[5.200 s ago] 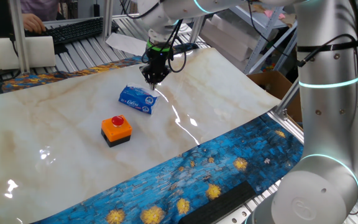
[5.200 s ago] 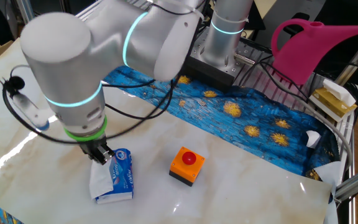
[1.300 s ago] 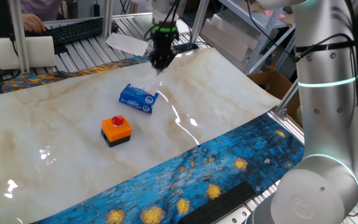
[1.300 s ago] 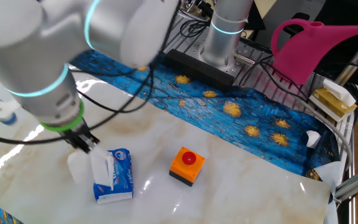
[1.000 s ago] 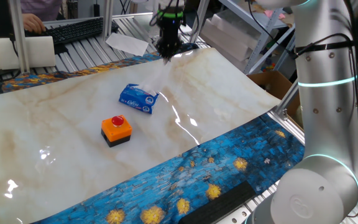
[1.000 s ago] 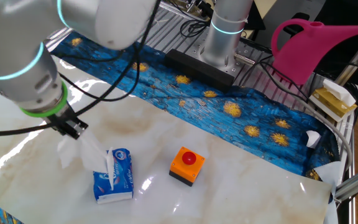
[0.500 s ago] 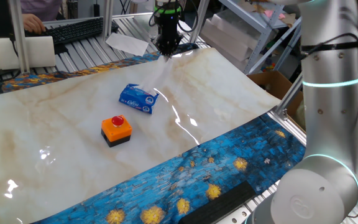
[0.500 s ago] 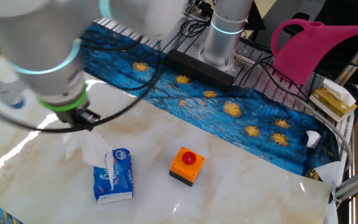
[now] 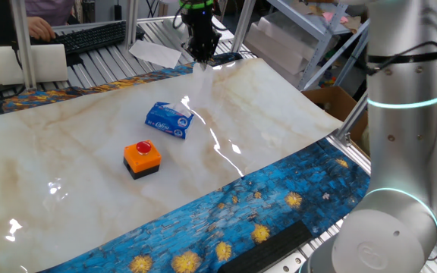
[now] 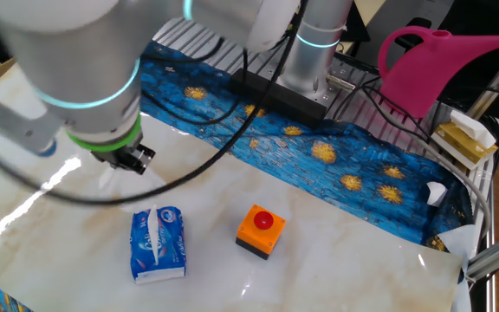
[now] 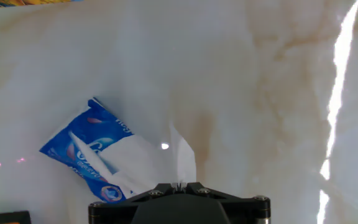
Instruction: Pull out a napkin
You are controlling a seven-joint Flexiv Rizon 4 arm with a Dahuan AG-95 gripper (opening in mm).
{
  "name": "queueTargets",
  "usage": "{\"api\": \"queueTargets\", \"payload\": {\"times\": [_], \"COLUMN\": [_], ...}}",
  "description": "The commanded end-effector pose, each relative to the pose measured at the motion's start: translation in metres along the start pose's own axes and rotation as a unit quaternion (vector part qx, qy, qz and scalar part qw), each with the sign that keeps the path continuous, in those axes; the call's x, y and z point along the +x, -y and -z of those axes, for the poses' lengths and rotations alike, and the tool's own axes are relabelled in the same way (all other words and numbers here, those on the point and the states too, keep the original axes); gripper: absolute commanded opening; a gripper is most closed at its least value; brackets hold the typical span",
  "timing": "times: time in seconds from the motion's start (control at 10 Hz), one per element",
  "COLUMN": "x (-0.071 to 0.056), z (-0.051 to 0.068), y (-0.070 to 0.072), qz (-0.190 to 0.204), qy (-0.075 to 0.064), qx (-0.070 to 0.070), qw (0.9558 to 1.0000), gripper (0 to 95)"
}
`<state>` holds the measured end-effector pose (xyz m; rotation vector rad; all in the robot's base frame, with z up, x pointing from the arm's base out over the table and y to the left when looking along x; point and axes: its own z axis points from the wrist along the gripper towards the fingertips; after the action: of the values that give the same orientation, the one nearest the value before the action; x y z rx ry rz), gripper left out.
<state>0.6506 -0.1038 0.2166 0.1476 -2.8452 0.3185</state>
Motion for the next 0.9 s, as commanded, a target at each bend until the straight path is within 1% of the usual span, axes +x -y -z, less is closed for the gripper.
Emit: {"api": "queueTargets", "payload": {"times": [0.1,0.2,0.3,0.4,0.5,0.6,0.7,0.9], "x": [0.001,0.001,0.000,0.000,-0.005,-0.009,-0.012,-0.013], "z": [-0.001,-0.001,-0.001,-0.001,-0.001,-0.001,-0.002,-0.002], "y": [0.000,-0.001,-0.001,-0.001,-0.003,-0.005,-0.006,-0.006], "qz": [0.011,0.014,0.018,0.019,0.013,0.009,0.004,-0.002], "qy": [0.018,0.029,0.043,0.050,0.069,0.075,0.077,0.075], "qx": [0.011,0.018,0.026,0.030,0.034,0.034,0.033,0.027], "qw": [0.9997,0.9993,0.9986,0.9981,0.9970,0.9966,0.9965,0.9968], "gripper": [0.0,0.0,0.0,0.0,0.0,0.0,0.0,0.0]}}
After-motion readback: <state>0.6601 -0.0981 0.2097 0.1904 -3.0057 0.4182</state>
